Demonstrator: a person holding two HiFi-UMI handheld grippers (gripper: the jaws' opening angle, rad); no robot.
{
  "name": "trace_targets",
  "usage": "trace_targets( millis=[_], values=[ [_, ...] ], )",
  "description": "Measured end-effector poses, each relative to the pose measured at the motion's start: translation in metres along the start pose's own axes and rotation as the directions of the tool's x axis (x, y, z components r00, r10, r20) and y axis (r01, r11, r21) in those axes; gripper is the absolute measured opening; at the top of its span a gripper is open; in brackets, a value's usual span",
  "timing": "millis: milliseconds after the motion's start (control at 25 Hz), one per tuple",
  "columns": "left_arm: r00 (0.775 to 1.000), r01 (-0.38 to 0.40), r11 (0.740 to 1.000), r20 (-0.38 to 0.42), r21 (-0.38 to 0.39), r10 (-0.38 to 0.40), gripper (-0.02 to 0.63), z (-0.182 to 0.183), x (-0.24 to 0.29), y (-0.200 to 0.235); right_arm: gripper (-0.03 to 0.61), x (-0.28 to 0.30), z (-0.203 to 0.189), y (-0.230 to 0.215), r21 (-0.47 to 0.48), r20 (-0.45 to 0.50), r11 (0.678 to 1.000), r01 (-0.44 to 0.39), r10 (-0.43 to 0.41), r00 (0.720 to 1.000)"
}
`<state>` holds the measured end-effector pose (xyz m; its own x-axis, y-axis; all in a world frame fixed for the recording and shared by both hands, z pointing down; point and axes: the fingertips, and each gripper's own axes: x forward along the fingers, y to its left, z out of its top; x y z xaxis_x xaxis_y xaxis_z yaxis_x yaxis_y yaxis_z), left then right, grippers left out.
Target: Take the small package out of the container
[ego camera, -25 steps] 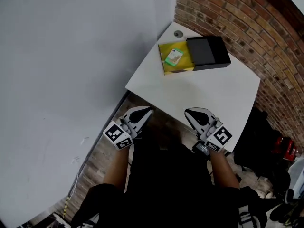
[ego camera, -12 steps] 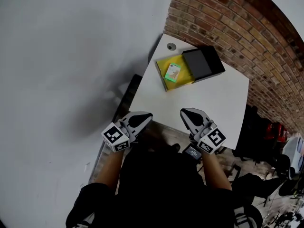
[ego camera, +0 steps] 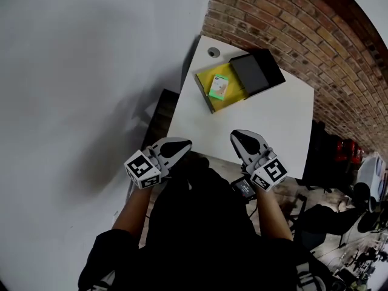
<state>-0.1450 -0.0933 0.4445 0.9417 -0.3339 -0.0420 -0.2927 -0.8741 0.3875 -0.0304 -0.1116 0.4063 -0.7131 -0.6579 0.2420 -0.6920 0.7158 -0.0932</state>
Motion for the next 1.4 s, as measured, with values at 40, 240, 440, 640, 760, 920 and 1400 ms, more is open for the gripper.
trace_targets(
  millis=[40,240,440,640,760,920,1400],
  values=[
    [1.000,-0.004,1.000,0.002,-0.005,0.004,0.015,0.000,0.003,0.003,0.013,0.002,0.000,-0.003,-0.001,-0.001,1.000,-0.005,0.005,1.000],
    [1.000,-0.014,1.000,-0.015,-0.001,0.014,0.015,0.011,0.029,0.011,0.072,0.012,-0.002,-0.030,0.003,0.006,0.999,-0.047,0.047,0.999],
    [0.998,-0.036,0.999,-0.054,0.009,0.037,0.015,0.019,0.045,0.022,0.118,0.034,0.000,-0.073,-0.002,0.030,0.997,-0.072,0.072,0.997],
    [0.996,-0.071,0.997,-0.053,0.021,0.072,0.015,0.025,0.054,0.039,0.163,0.057,-0.004,-0.110,-0.048,0.004,0.993,-0.105,0.105,0.994],
    [0.994,-0.096,0.995,-0.048,0.016,0.097,0.015,0.023,0.054,0.052,0.208,0.071,-0.012,-0.120,-0.092,-0.041,0.988,-0.127,0.123,0.992],
    [0.993,-0.112,0.994,-0.048,-0.011,0.111,0.015,0.017,0.052,0.070,0.250,0.089,-0.025,-0.131,-0.140,-0.126,0.978,-0.155,0.138,0.982],
    [0.996,-0.019,0.995,-0.091,-0.101,0.010,0.015,-0.007,0.073,0.106,0.318,0.147,-0.088,-0.176,-0.171,-0.363,0.963,-0.209,0.135,0.922]
  ],
)
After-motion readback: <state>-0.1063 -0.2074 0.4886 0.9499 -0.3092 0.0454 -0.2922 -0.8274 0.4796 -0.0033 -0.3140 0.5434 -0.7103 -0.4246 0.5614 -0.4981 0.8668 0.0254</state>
